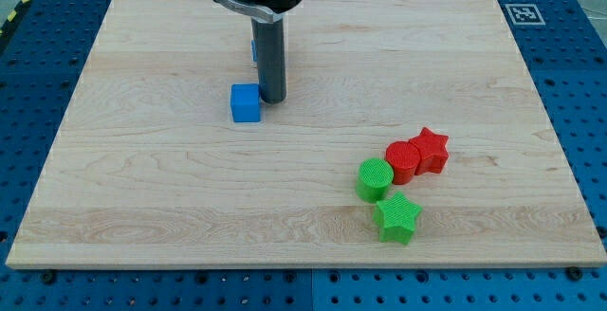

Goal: Place the blue cube below to the yellow heart

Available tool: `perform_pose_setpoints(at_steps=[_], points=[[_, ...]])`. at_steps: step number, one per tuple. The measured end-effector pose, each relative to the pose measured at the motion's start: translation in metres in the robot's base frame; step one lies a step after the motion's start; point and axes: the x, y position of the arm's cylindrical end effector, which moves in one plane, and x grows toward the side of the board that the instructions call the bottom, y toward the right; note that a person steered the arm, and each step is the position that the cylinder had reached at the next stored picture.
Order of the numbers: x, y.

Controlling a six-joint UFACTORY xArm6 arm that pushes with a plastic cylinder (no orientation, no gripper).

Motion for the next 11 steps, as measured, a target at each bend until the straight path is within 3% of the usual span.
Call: perform_pose_setpoints(at_steps=[3,4,5,6,9,11], points=[[0.055,0.031],[0.075,-0.022],[0.067,-0.083],[0.042,-0.087],[0.036,-0.024],[0.047,-0.022]])
